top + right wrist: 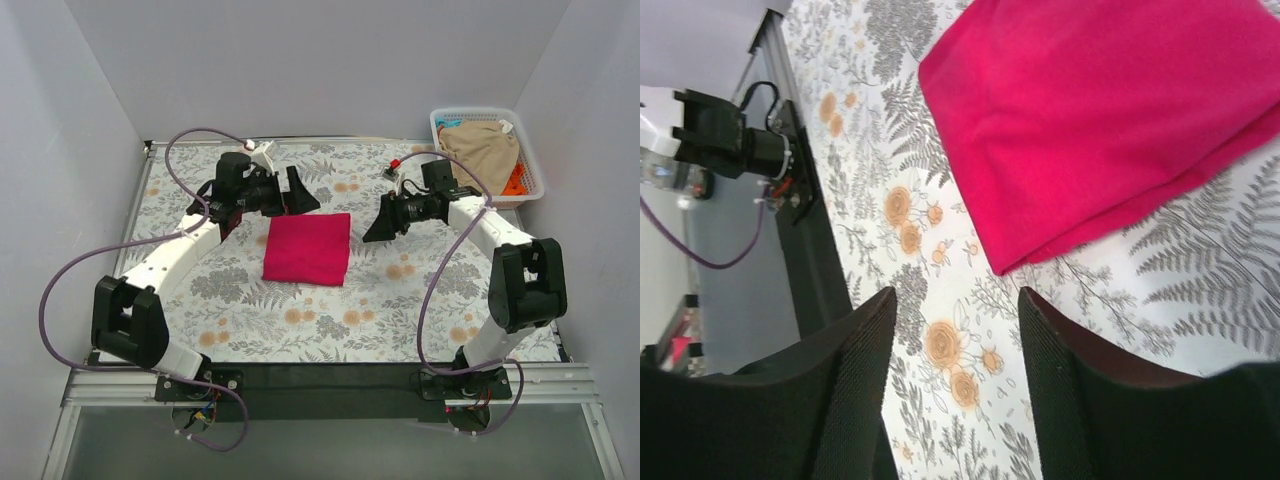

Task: Fold and stack the t-shirts
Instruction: Neatly place the folded tshirt to the corner

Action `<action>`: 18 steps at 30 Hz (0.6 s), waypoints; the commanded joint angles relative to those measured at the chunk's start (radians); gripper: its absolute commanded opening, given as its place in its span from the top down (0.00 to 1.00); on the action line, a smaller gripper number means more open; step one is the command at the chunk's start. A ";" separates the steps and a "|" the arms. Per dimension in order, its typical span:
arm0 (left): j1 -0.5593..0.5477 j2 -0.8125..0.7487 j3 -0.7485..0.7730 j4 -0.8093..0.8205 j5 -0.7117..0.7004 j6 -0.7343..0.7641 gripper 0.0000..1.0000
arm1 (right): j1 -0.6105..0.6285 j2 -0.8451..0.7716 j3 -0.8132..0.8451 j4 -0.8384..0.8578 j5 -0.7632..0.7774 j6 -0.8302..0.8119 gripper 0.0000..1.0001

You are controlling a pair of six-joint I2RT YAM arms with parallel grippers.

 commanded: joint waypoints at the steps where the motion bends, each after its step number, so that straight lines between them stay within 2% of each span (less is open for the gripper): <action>1: -0.072 -0.024 0.040 -0.243 -0.224 0.124 0.02 | -0.049 -0.063 0.046 -0.131 0.076 -0.144 0.46; 3: -0.114 -0.027 0.033 -0.260 -0.237 0.121 0.02 | -0.075 -0.083 0.060 -0.217 0.134 -0.195 0.43; 7: -0.207 0.017 0.040 -0.289 -0.398 0.093 0.02 | -0.159 -0.109 0.091 -0.344 0.199 -0.289 0.41; 8: -0.245 0.037 0.065 -0.316 -0.494 0.087 0.02 | -0.170 -0.115 0.094 -0.363 0.222 -0.318 0.41; 18: -0.278 0.248 0.079 -0.306 -0.675 0.073 0.02 | -0.273 -0.207 0.040 -0.431 0.260 -0.350 0.40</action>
